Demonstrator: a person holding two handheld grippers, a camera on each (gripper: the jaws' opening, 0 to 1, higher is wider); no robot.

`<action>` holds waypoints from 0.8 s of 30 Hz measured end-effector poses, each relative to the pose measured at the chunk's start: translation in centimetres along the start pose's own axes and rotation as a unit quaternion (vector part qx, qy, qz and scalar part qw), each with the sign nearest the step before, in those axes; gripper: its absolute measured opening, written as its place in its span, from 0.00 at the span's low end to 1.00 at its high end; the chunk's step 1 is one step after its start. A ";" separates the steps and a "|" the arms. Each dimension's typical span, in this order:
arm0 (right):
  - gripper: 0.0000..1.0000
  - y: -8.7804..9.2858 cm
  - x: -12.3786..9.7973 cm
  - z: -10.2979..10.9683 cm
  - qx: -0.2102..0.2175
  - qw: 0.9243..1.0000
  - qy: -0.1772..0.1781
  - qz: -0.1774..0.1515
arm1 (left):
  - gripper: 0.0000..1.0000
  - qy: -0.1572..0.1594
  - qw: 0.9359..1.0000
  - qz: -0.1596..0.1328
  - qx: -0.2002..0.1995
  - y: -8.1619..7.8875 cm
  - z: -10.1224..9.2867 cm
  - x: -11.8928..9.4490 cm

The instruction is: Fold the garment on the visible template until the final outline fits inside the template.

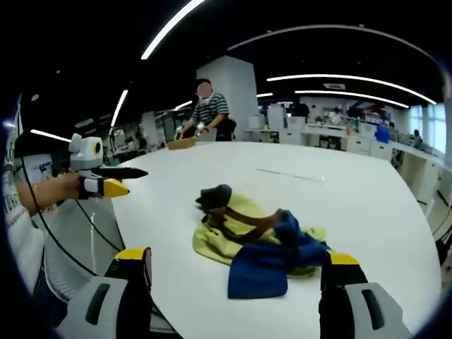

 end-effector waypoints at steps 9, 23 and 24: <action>0.99 0.6 -0.1 0.0 0.000 1.000 0.003 0.005 | 0.94 -0.001 1.000 -0.003 -0.005 0.0 0.1 -0.3; 0.99 0.5 -0.3 -0.1 0.000 1.000 0.003 0.002 | 0.93 -0.002 1.000 0.000 -0.005 0.2 0.1 -0.3; 0.99 0.4 -0.2 -0.1 0.000 1.000 0.003 0.002 | 0.93 -0.002 1.000 0.001 -0.005 0.2 0.1 -0.4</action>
Point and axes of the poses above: the point that each gripper's makers call its tool centre point, and the gripper's own axes: x roughly forward along the fingers, z roughly to its left, y roughly out of its underside, the point moved 4 cm from there along -x, roughly backward along the fingers, and after that the axes turned 12 degrees about x, right-handed, at the moved point
